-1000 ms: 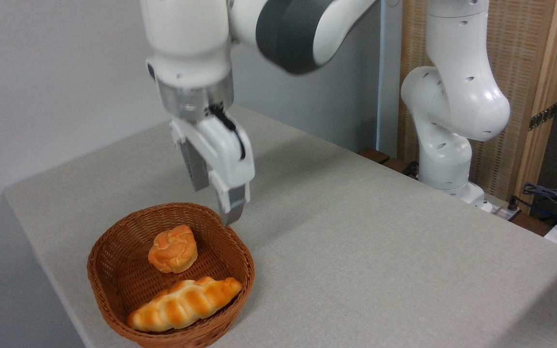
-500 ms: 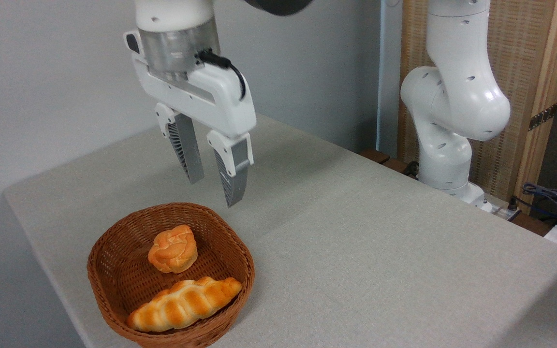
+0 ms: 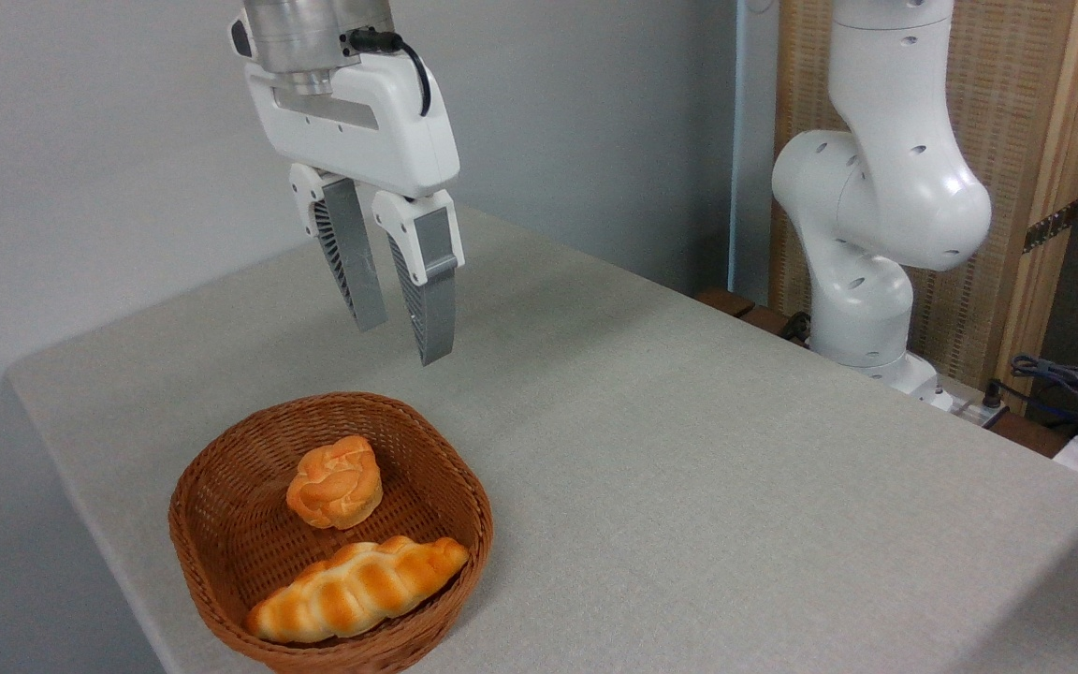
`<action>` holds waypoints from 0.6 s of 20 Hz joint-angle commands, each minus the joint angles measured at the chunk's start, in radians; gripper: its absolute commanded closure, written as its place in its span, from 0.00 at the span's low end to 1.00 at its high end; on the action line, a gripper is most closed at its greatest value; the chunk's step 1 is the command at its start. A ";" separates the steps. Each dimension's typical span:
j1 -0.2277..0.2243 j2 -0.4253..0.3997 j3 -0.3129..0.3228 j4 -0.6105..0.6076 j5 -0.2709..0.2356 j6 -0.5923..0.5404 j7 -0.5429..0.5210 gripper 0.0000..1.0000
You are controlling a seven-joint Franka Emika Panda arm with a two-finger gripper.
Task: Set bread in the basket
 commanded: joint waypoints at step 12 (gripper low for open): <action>0.005 -0.016 0.030 0.002 -0.068 -0.065 0.006 0.00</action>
